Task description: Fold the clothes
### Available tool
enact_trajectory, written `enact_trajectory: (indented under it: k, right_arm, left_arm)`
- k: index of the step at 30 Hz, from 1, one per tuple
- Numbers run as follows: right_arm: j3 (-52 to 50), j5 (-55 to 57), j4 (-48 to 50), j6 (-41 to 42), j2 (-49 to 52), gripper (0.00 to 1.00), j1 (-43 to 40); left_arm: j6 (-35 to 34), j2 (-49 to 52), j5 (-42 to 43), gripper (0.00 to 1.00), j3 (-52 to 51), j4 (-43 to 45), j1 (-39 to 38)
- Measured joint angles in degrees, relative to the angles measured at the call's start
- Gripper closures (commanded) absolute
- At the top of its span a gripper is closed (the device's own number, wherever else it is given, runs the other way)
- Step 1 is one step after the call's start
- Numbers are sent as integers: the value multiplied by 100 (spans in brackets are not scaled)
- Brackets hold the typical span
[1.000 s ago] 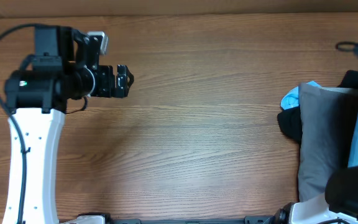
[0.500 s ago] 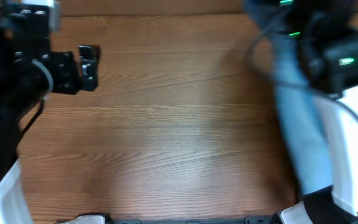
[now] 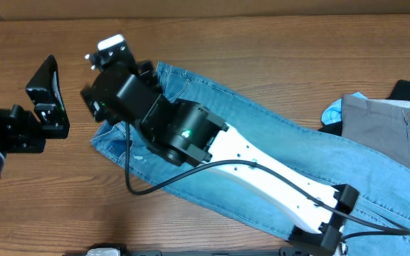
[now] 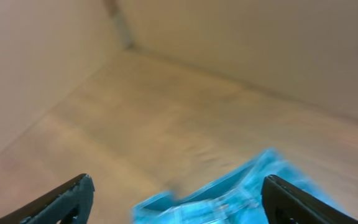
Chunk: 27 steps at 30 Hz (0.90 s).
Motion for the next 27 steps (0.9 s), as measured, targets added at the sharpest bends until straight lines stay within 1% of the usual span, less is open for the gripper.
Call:
enact_trajectory:
  k: [4,6,11,15,19,22,23,27]
  right_arm:
    - [0,645,-221,-7,-396,10,-577]
    - [0,846,-358,46,-708,10,-1032]
    - [11,756,-813,439,-1753,10,-2085]
    - [98,258,-1200,625,-2625,10,-2634]
    - [208,-175,-1880,796,-3241,8,-2970]
    - [219,-376,-2476,994,-3379,8,-3084]
    - [216,-439,-2828,1062,-3327,8,-3134]
    - [190,-516,-3222,1130,-3121,8,-3165]
  left_arm:
    - [-2,48,-20,0,4,-72,0]
    - [-2,129,-17,0,-2,-168,0]
    - [0,688,450,0,-24,-562,0]
    - [0,1569,990,0,-24,-745,0]
    - [0,2677,1523,0,-107,-793,0]
    - [0,3550,1814,0,-111,-791,-7]
    - [0,3773,1862,1,-122,-791,-15]
    - [72,4804,2138,2,-122,-691,-151]
